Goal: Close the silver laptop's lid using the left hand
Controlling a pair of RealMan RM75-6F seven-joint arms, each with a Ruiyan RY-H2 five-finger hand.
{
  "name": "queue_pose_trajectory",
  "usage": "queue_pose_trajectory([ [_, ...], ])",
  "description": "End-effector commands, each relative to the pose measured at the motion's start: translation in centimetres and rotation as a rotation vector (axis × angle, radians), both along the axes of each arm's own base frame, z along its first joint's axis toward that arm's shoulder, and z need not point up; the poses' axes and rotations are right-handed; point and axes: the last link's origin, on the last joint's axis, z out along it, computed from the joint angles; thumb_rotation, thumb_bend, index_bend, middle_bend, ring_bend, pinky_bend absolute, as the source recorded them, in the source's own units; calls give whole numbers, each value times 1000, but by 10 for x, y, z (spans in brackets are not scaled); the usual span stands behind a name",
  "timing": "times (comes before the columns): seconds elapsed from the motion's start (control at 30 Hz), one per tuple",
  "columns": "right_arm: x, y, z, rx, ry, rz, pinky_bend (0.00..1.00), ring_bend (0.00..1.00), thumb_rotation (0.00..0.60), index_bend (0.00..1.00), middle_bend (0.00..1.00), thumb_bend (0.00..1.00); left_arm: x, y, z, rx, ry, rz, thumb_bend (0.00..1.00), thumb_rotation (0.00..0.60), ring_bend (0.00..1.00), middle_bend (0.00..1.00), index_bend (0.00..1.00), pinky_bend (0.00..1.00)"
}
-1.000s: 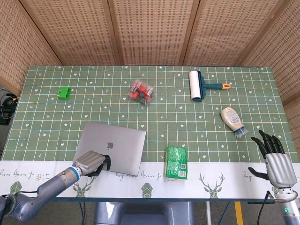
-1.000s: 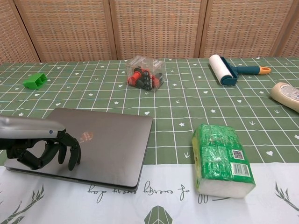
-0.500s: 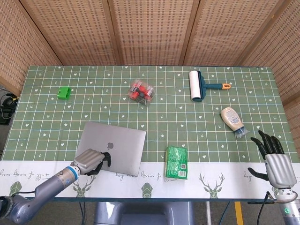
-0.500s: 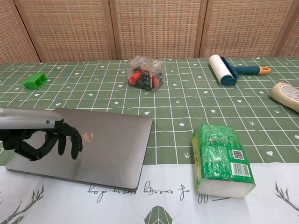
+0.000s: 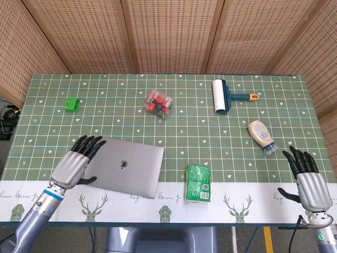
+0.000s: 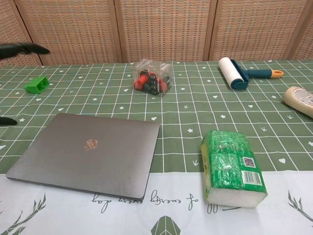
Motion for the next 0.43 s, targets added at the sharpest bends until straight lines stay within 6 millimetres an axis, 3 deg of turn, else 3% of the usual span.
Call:
queue_pose_trajectory([
  [0.03, 0, -1, -2, 4, 7, 5, 0, 0, 600, 25, 0, 88, -43, -36, 13, 273, 79, 6, 109, 600, 0, 0, 0, 0],
  [0.2, -1, -4, -8, 17, 23, 5, 0, 0, 600, 15, 0, 86, -75, -56, 22, 356, 91, 81, 104, 600, 0, 0, 0, 0],
  [0.43, 0, -4, -17, 39, 40, 4, 0, 0, 600, 15, 0, 86, -104, -71, 28, 365, 58, 180, 95, 600, 0, 0, 0, 0],
])
